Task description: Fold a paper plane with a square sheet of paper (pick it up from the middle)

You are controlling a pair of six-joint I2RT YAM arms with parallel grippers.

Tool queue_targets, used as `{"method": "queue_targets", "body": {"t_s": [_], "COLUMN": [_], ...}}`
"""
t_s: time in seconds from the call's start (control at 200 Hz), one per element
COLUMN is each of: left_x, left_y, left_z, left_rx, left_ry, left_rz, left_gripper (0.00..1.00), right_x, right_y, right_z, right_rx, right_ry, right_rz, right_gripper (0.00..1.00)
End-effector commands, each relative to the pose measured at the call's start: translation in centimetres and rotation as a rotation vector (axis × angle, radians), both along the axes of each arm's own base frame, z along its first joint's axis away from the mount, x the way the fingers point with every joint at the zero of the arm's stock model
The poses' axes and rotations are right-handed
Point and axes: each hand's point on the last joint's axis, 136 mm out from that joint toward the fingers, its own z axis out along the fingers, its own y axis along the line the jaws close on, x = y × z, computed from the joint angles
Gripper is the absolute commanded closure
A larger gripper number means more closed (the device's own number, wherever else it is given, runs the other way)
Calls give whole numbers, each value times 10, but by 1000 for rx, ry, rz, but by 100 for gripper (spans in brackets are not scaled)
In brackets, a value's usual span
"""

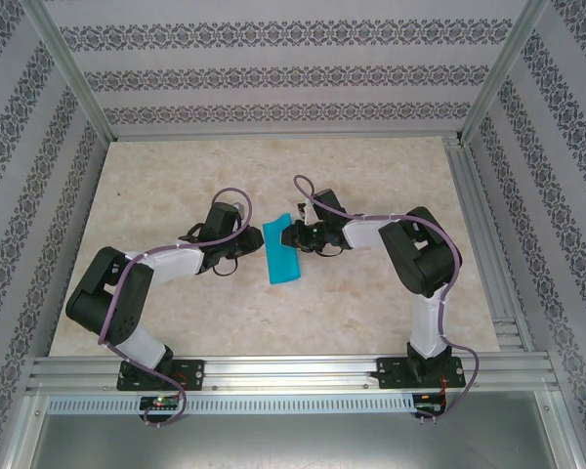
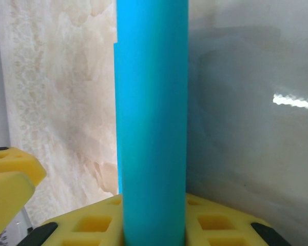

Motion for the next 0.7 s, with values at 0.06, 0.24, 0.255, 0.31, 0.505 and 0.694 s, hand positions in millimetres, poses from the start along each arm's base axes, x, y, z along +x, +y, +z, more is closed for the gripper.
{"method": "queue_targets", "body": {"t_s": [0.06,0.24,0.255,0.31,0.505,0.694], "left_x": [4,4,4,4,4,4], "left_y": [-9,-14,-14,-16,-25,-33], "left_z": [9,12,12,12,9,4], "left_rx": [-34,-55,-58,-64,-90,-100], "left_ry": [-27,-30,-29,-26,-8,8], "left_rz": [-12,-27,-29,-35,-62,-84], "left_gripper": [76,76,76,76,76,76], "right_x": [-1,-1,-1,-1,-3,-4], "right_y": [-15,-16,-16,-18,-27,-32], "right_z": [-22,-24,-25,-28,-41,-51], "right_rx": [-3,-6,-10,-27,-90,-147], "right_ry": [43,50,50,55,87,108], "right_rz": [-49,-47,-47,-49,-76,-75], "right_gripper": [70,74,74,75,75,74]}}
